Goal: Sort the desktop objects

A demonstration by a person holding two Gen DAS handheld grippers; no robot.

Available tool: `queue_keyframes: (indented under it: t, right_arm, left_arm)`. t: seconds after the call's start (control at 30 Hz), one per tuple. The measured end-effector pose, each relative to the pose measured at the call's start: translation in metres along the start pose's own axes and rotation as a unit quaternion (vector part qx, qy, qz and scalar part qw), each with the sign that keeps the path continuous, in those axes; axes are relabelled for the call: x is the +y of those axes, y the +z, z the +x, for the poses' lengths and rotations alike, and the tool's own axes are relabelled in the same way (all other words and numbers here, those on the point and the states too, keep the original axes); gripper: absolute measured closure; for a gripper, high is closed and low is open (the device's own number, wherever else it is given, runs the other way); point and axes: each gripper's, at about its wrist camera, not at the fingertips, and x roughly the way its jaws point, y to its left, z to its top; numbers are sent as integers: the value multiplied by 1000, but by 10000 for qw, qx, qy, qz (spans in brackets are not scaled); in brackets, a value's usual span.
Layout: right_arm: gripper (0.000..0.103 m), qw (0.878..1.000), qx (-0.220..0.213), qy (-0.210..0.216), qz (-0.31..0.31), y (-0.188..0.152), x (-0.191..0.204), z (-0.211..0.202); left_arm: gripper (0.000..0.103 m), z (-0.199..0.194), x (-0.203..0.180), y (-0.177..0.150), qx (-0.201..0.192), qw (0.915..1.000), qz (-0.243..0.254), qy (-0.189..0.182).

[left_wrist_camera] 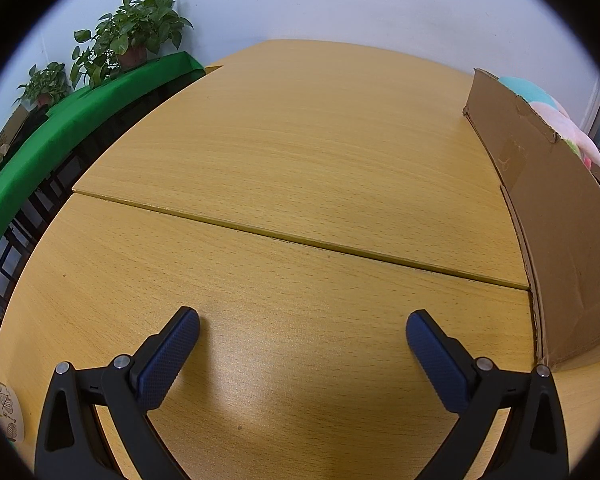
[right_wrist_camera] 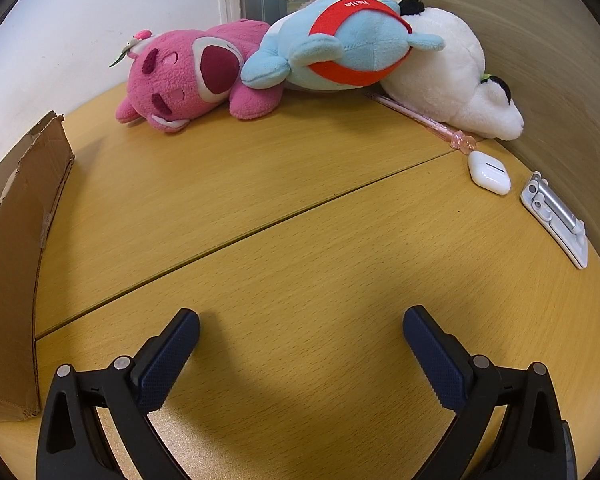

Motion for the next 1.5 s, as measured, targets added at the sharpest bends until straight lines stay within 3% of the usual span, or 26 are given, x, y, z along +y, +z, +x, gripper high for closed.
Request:
queue_keyframes:
  t: [1.5]
  right_arm:
    - [0,10000,-9,1,-3,-1,-1,0]
  left_arm:
    - [0,1,-1,-3,-14,10000,-13,-7]
